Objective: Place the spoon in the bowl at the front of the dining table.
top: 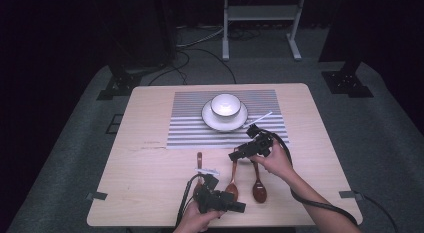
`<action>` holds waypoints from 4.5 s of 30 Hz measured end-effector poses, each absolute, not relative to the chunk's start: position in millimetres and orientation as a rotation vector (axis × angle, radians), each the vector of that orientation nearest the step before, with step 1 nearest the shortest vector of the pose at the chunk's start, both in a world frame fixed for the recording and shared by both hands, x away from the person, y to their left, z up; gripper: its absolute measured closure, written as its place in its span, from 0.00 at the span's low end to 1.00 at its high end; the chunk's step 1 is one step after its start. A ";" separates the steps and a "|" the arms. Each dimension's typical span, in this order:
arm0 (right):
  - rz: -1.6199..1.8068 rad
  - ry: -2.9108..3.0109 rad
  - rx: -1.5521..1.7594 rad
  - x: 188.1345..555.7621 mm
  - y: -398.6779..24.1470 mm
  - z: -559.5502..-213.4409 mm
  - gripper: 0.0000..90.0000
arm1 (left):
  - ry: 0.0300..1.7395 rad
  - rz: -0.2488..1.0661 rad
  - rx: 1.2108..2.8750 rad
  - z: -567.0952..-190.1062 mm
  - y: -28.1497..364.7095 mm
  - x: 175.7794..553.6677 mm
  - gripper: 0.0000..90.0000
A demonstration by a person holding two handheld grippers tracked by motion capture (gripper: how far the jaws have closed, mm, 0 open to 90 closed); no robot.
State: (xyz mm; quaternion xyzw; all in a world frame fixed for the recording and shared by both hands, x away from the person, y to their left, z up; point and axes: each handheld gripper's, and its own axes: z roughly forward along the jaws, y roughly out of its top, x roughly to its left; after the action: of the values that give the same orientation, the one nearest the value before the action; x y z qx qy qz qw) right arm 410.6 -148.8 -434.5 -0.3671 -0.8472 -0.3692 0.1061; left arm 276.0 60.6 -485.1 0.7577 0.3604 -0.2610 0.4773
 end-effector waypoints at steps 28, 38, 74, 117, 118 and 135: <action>-1.079 -2.444 -1.136 420.9 -139.3 -445.9 0.60 | 0.872 -0.631 1.866 -484.6 60.6 275.9 0.06; -1.086 -2.445 -1.132 420.0 -140.8 -442.7 0.72 | 0.880 -0.629 1.858 -484.5 59.9 275.1 0.06; -1.139 -2.274 -1.077 430.7 -148.3 -409.6 0.93 | 0.893 -0.585 1.815 -475.2 71.9 278.2 0.06; -1.320 -2.177 -1.349 480.6 -174.1 -367.9 0.93 | 0.900 -0.552 1.819 -473.2 79.6 280.6 0.06; -1.326 -2.171 -1.360 481.9 -174.6 -367.5 0.93 | 0.899 -0.551 1.821 -473.1 79.7 280.6 0.06; -1.389 -2.124 -1.455 496.8 -176.9 -355.3 0.93 | 0.895 -0.547 1.815 -472.1 80.5 280.4 0.06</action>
State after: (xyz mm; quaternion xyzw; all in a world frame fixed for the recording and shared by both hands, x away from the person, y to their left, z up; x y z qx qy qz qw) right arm 496.8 -176.9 -355.3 -0.4944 -0.7219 -0.4720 0.1080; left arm 280.4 80.5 -472.1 0.7501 0.3699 -0.2263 0.4993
